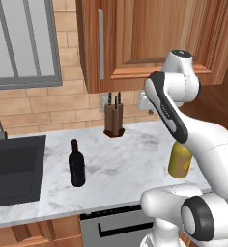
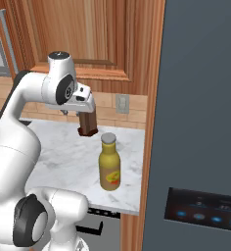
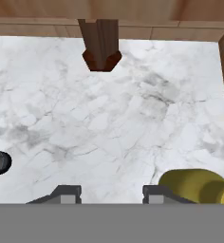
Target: There is a wine glass and glass cup on the dining counter. Place the wine bottle next to the wine glass and the juice bottle next to the glass cup.
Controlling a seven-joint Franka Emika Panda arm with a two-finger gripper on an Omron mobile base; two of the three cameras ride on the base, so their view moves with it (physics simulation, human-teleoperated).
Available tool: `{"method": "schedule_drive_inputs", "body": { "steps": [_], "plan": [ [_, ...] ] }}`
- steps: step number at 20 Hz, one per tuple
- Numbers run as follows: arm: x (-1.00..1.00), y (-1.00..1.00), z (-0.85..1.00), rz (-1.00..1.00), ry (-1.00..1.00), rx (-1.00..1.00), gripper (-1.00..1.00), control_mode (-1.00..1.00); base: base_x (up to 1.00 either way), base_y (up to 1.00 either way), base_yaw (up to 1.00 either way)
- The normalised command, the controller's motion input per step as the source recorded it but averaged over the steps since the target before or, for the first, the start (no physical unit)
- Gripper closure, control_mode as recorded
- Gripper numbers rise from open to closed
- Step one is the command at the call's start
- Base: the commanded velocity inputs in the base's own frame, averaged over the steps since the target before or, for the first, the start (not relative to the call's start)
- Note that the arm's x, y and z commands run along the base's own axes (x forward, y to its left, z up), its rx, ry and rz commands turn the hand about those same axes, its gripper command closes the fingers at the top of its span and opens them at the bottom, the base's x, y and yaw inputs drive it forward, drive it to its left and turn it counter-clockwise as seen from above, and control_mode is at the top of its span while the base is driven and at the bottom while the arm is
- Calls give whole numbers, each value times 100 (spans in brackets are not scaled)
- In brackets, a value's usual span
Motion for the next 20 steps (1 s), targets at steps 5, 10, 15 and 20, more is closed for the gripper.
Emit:
{"method": "schedule_drive_inputs", "body": {
  "steps": [5, 10, 15, 20],
  "plan": [
    [-6, -12, 0, 0, -3, 1, -100, -100, 0, 0, 0],
    [-14, -29, 0, -3, 0, 0, -100, -100, 0, 0, 0],
    [-23, -43, 0, -1, 0, 0, -100, -100, 0, 0, 0],
    [-23, -48, 0, -2, 0, 0, -100, -100, 0, 0, 0]
  ]
}}
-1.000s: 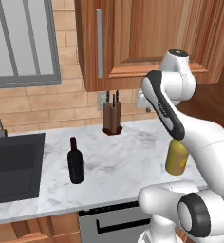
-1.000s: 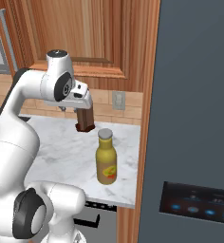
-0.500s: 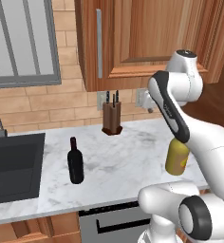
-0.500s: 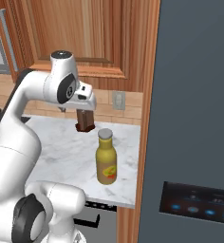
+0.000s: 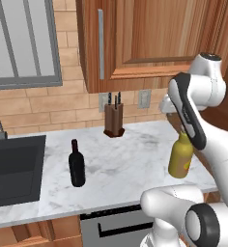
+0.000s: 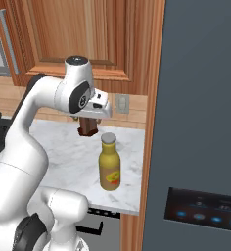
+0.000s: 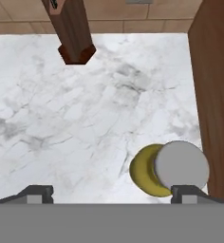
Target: There is a wine glass and glass cup on the dining counter. Place the wine bottle next to the wine glass and the juice bottle next to the glass cup.
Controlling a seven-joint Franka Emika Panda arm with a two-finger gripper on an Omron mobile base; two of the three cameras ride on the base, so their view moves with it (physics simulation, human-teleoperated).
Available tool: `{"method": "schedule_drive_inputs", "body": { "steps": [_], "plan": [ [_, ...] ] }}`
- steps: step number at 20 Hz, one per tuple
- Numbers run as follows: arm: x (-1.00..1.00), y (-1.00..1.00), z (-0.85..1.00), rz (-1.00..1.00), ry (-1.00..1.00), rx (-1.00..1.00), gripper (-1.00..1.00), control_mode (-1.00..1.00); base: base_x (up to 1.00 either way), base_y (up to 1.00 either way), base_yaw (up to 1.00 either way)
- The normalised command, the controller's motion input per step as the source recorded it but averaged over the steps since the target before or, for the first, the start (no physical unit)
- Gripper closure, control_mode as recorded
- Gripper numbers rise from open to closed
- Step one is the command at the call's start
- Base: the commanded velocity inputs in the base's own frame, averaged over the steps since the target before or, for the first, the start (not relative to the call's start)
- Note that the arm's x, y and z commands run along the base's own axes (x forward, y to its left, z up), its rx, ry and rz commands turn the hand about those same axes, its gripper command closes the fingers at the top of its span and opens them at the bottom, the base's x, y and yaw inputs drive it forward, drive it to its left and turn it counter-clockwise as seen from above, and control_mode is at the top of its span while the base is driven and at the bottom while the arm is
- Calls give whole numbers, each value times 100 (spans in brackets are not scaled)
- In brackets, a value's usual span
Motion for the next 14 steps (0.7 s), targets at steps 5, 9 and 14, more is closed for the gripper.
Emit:
{"method": "schedule_drive_inputs", "body": {
  "steps": [5, 9, 14],
  "plan": [
    [-20, -47, -13, -8, 0, 0, -100, -100, 0, 0, 0],
    [-12, -38, -23, -12, 0, 0, -100, -100, 0, 0, 0],
    [6, -7, -30, -6, -2, 0, -100, -100, 0, 0, 0]
  ]
}}
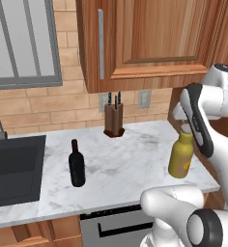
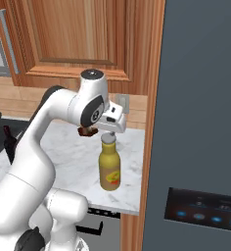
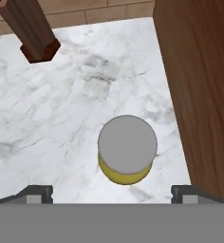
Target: There is a wine glass and glass cup on the dining counter. Place the wine bottle next to the wine glass and the juice bottle next to the glass cup.
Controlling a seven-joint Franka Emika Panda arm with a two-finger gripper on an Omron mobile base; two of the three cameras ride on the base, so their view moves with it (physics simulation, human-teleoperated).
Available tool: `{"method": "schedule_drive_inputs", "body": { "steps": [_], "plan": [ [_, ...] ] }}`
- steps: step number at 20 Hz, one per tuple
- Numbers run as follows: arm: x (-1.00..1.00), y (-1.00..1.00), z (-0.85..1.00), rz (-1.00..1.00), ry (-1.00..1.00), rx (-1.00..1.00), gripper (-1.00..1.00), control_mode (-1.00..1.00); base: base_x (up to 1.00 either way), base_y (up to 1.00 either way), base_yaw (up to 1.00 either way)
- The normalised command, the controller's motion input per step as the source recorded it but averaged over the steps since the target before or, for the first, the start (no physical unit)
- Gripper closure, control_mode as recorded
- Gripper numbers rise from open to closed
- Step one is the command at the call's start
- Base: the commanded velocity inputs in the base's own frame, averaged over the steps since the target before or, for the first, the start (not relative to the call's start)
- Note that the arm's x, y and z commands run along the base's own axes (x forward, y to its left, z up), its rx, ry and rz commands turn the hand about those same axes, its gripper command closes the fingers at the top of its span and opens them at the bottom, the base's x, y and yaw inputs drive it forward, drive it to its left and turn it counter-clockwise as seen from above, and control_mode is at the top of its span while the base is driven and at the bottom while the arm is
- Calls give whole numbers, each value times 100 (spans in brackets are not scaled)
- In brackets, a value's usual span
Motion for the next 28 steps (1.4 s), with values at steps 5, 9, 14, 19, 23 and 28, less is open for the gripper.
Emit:
{"method": "schedule_drive_inputs", "body": {
  "steps": [5, 9, 14, 19, 23, 28],
  "plan": [
    [18, 0, -31, 0, -5, 0, -100, -100, 0, 0, 0],
    [13, -1, -25, 0, -2, 0, -100, -100, 0, 0, 0],
    [1, -12, -22, 0, -1, 0, -100, -100, 0, 0, 0],
    [0, -9, -18, 0, 0, -2, -100, -100, 0, 0, 0],
    [1, -6, -18, 0, 0, -3, -100, -100, 0, 0, 0],
    [5, -2, -9, 0, 0, 0, -100, -100, 0, 0, 0]
  ]
}}
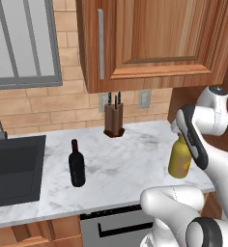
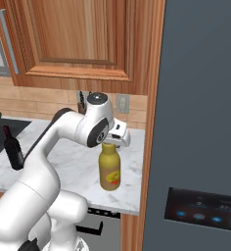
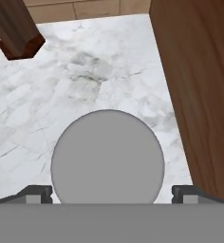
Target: There is a wine glass and glass cup on the dining counter. Place the wine bottle next to the wine glass and the juice bottle next to the glass cup.
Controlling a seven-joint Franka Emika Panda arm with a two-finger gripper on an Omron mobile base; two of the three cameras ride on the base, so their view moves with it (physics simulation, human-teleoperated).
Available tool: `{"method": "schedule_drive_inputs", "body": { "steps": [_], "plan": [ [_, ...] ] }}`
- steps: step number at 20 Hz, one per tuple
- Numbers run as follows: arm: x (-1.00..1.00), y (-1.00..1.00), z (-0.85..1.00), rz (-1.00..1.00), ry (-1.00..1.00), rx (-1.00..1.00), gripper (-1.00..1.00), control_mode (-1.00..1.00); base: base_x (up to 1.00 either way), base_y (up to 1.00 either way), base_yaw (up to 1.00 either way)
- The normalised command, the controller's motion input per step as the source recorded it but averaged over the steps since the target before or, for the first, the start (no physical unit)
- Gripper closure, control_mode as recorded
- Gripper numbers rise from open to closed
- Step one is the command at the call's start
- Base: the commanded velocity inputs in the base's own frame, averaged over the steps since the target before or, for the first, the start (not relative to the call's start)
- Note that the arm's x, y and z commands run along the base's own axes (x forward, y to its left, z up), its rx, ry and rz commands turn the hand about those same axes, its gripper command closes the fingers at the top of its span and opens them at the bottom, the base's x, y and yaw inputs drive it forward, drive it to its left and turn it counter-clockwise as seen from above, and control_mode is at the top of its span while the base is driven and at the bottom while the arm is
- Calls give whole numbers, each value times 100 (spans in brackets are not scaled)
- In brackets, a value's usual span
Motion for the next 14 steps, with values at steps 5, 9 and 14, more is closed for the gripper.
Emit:
{"method": "schedule_drive_inputs", "body": {
  "steps": [5, 9, 14],
  "plan": [
    [0, -2, 0, 0, 0, 0, -100, -100, 0, 0, 0],
    [0, -1, 4, 0, 3, 0, -100, -100, 0, 0, 0],
    [0, -1, 11, -2, 6, 0, -100, -100, 0, 0, 0]
  ]
}}
